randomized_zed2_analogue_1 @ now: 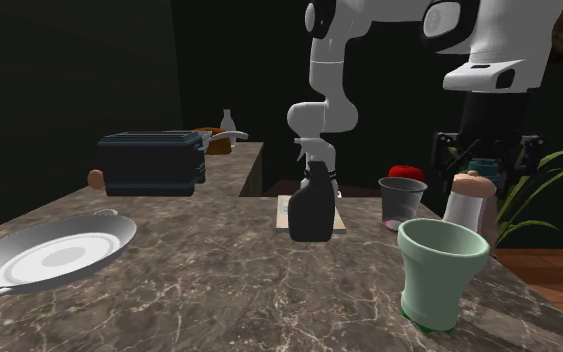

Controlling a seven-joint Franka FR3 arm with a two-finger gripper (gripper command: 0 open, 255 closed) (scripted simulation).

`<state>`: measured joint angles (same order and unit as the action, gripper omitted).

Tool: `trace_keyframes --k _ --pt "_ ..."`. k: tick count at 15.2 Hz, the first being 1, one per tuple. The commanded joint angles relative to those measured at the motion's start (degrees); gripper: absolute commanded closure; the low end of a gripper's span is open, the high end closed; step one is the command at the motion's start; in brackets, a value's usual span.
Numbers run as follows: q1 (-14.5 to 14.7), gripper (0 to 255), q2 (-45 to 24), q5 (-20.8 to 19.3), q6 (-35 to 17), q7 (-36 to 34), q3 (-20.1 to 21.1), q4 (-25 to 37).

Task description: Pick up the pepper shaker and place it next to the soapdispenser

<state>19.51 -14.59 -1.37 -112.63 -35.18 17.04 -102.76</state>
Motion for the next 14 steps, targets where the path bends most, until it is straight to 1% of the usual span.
trace_keyframes --k 1,4,5,10,14 --pt "0.0 255 0.0 0.0 -0.1 0.0 0.0 0.0" --pt "0.0 255 0.0 0.0 -0.1 0.0 0.0 0.0" --pt "0.0 0 0.0 0.0 -0.1 0.0 0.0 0.0" --pt "0.0 0 0.0 0.0 -0.1 0.0 0.0 0.0" --pt "-0.1 0 1.2 0.4 6.9 0.3 0.1 5.8"
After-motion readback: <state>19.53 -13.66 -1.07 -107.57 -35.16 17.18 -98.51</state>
